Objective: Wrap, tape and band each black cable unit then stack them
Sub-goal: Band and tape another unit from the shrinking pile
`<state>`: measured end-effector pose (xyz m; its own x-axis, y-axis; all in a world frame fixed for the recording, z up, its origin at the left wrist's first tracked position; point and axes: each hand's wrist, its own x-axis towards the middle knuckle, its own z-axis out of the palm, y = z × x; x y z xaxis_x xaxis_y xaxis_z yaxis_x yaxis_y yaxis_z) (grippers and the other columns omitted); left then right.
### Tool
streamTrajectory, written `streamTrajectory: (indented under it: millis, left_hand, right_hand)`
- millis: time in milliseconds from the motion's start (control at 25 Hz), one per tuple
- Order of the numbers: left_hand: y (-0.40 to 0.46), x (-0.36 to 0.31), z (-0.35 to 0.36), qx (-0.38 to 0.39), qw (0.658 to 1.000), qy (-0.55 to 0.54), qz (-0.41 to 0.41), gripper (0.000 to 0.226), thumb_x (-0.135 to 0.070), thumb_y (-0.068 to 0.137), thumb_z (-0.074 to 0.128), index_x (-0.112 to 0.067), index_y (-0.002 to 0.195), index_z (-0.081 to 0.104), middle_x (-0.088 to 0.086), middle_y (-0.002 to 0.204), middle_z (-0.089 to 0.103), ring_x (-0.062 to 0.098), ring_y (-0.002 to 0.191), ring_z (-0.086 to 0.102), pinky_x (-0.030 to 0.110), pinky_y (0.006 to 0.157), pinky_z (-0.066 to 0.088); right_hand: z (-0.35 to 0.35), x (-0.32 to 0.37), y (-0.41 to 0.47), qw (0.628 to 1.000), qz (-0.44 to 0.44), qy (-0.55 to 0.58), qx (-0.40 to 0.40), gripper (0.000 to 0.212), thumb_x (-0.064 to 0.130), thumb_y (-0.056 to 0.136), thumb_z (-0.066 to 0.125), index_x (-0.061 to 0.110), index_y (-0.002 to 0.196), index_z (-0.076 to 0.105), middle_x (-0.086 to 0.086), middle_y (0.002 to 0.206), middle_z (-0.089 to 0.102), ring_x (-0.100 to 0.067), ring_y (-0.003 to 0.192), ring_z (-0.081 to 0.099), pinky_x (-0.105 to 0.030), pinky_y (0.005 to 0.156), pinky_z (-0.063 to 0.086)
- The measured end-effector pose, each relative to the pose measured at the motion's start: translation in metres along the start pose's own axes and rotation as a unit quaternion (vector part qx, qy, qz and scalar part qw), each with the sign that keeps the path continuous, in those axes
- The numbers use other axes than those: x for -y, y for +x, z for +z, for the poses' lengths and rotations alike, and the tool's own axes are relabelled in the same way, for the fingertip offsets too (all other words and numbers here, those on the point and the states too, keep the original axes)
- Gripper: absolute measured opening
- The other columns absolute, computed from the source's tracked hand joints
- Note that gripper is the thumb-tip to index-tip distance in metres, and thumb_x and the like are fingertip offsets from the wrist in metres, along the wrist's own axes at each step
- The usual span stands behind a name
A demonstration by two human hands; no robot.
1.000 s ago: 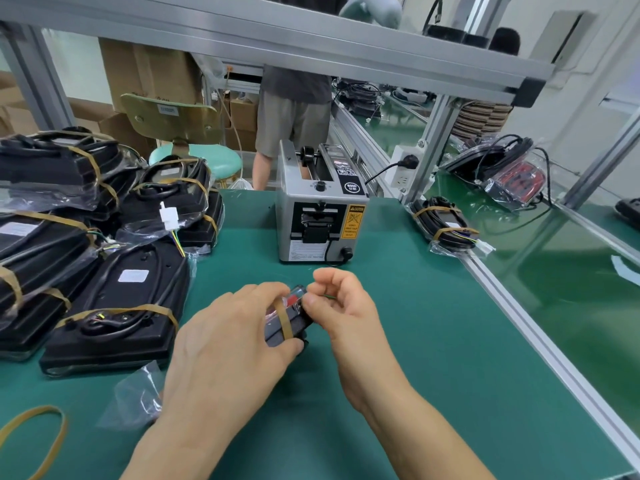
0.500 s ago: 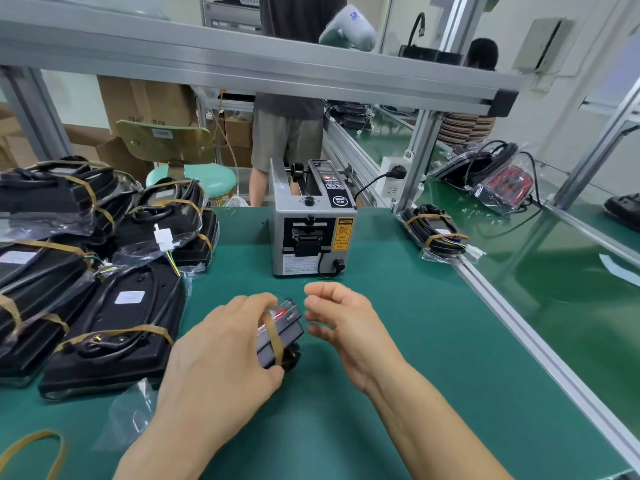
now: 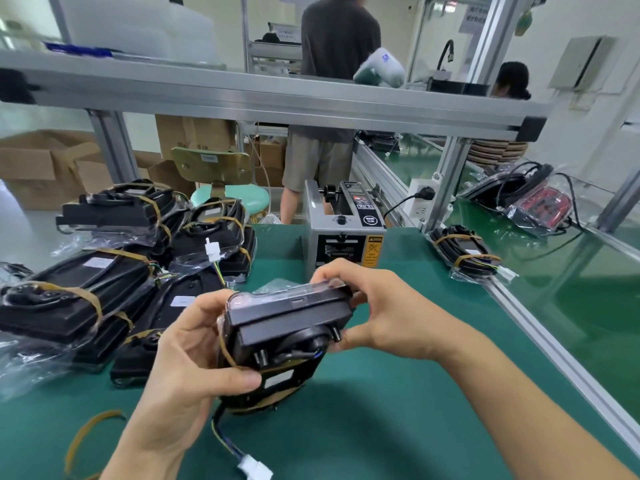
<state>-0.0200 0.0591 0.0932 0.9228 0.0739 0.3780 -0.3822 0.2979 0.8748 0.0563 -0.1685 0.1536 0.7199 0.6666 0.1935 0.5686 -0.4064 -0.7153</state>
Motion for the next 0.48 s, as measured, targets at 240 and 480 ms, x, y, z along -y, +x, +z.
streamTrajectory:
  millis: [240,480]
  left_hand:
    - [-0.003,-0.016,-0.007,0.106,0.945,0.298,0.084,0.105,-0.012,0.048,0.086,-0.035,0.140,0.041,-0.010,0.149,0.039,0.004,0.134,0.039,0.012,0.100,0.036]
    - [-0.008,-0.005,0.005,-0.075,0.957,0.278,0.042,0.081,-0.019,0.028,0.098,-0.043,0.100,0.070,-0.011,0.094,0.073,-0.001,0.078,0.067,0.006,0.080,0.047]
  right_hand:
    - [0.014,-0.003,0.019,0.998,-0.052,0.021,0.009,0.051,-0.004,0.070,0.078,0.028,0.102,0.055,0.014,0.097,0.057,-0.001,0.092,0.054,-0.015,0.077,0.047]
    - [0.025,-0.030,0.031,0.989,-0.004,0.096,-0.112,0.068,-0.008,0.081,0.059,0.031,0.134,0.044,0.012,0.113,0.060,-0.010,0.110,0.058,-0.024,0.097,0.045]
